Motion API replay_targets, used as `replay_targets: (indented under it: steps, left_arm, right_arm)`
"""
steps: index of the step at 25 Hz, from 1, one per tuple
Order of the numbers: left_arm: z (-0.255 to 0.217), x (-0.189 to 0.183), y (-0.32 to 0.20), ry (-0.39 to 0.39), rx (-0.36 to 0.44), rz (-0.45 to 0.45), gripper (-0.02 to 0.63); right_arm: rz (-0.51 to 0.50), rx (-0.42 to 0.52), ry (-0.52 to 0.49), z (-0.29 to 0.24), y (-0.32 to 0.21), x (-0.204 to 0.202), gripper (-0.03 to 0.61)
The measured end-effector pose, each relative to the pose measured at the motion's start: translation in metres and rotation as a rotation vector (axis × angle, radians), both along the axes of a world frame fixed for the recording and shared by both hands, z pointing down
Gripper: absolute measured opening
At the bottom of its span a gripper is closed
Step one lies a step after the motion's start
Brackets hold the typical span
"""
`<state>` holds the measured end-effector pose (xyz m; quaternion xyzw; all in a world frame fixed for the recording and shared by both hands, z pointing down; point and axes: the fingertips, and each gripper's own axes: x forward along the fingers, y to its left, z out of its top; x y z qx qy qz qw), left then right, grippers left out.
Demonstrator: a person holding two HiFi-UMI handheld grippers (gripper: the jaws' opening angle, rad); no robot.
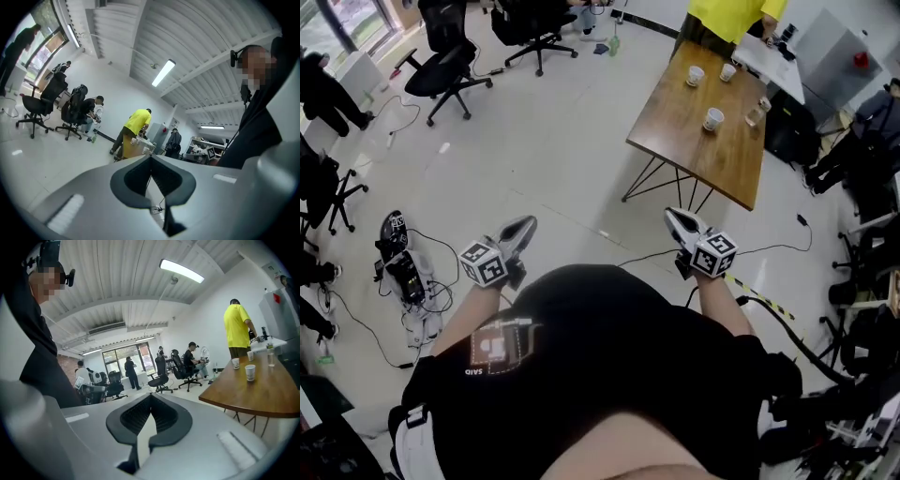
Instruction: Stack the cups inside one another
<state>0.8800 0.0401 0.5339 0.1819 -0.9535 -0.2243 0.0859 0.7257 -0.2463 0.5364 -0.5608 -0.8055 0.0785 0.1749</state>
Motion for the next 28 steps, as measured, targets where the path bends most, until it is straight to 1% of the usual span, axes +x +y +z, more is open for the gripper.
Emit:
replay_targets:
  steps: [3, 7, 9, 11, 15, 17, 19, 22, 25, 28]
  left_arm:
    - [-0.009, -0.005, 0.061, 0.019, -0.038, 0.011, 0.002]
    - [-0.013, -0.026, 0.140, 0.022, -0.026, -0.044, 0.002]
    - [-0.015, -0.044, 0.167, 0.014, -0.015, -0.076, 0.002]
    - [-0.015, -0.067, 0.181, 0.012, -0.015, -0.096, 0.002]
    - [-0.020, -0.132, 0.201, 0.004, -0.053, -0.124, 0.002]
    - [-0.026, -0.167, 0.220, 0.003, -0.072, -0.159, 0.002]
    - [-0.033, -0.198, 0.241, 0.008, -0.077, -0.200, 0.002]
    - [-0.043, -0.245, 0.270, 0.011, -0.092, -0.222, 0.002]
    - [-0.050, -0.303, 0.297, 0.004, -0.091, -0.209, 0.002]
    - [-0.043, -0.362, 0.318, 0.001, -0.079, -0.132, 0.002]
  right_arm:
    - [-0.014, -0.012, 0.007, -0.013, 0.068, -0.020, 0.014]
    - [-0.048, -0.023, 0.015, -0.024, 0.145, -0.049, 0.014]
    - [-0.069, -0.018, 0.019, -0.021, 0.172, -0.069, 0.014]
    - [-0.087, -0.015, 0.028, -0.014, 0.190, -0.097, 0.014]
    - [-0.144, -0.035, 0.026, -0.005, 0.228, -0.175, 0.014]
    - [-0.187, -0.048, 0.017, -0.006, 0.256, -0.218, 0.014]
    - [-0.228, -0.045, 0.003, -0.008, 0.284, -0.258, 0.014]
    - [-0.292, -0.030, -0.036, -0.015, 0.321, -0.307, 0.014]
    - [-0.288, -0.030, -0.045, -0.018, 0.351, -0.360, 0.014]
    - [-0.251, -0.021, -0.031, -0.009, 0.370, -0.401, 0.014]
